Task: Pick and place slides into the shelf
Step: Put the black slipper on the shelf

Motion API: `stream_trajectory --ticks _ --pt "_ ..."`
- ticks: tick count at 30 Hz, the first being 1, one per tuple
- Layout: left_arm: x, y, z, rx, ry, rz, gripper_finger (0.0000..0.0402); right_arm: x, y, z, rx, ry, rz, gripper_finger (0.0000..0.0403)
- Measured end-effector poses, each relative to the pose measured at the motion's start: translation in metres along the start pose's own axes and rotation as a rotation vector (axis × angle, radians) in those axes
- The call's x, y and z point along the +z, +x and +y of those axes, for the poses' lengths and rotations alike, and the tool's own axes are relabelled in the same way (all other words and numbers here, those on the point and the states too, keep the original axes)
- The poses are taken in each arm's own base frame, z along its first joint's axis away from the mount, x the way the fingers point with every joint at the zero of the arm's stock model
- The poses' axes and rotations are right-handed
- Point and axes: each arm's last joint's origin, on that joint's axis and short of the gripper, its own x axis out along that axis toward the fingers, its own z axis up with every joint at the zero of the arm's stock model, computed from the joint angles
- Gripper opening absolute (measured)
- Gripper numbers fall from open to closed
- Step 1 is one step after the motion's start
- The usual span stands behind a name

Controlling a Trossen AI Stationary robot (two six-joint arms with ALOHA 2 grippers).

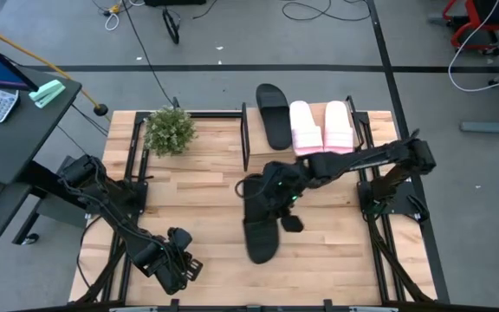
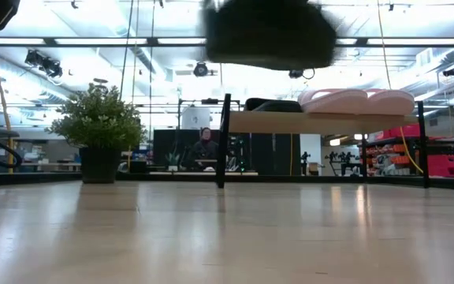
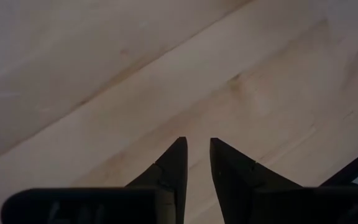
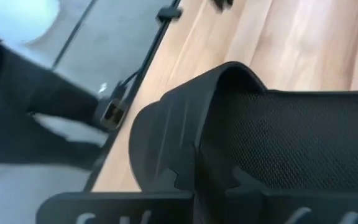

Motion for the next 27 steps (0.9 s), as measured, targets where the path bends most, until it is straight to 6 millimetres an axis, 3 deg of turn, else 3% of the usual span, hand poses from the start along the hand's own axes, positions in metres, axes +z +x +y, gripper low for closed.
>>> stream_trajectory --ticks 10,21,27 --pt "0.002 0.000 0.000 -0.017 0.000 -0.063 0.0071 -0.011 -0.057 -0.023 0.113 0.169 0.016 0.0005" --pt "0.002 0.000 -0.001 -0.027 -0.024 -0.082 0.0064 -0.026 -0.082 -0.080 0.140 0.340 -0.008 0.0005" --pt "0.002 0.000 0.000 -0.027 -0.024 -0.089 0.0058 -0.036 -0.107 -0.105 0.068 0.382 -0.056 0.0005"
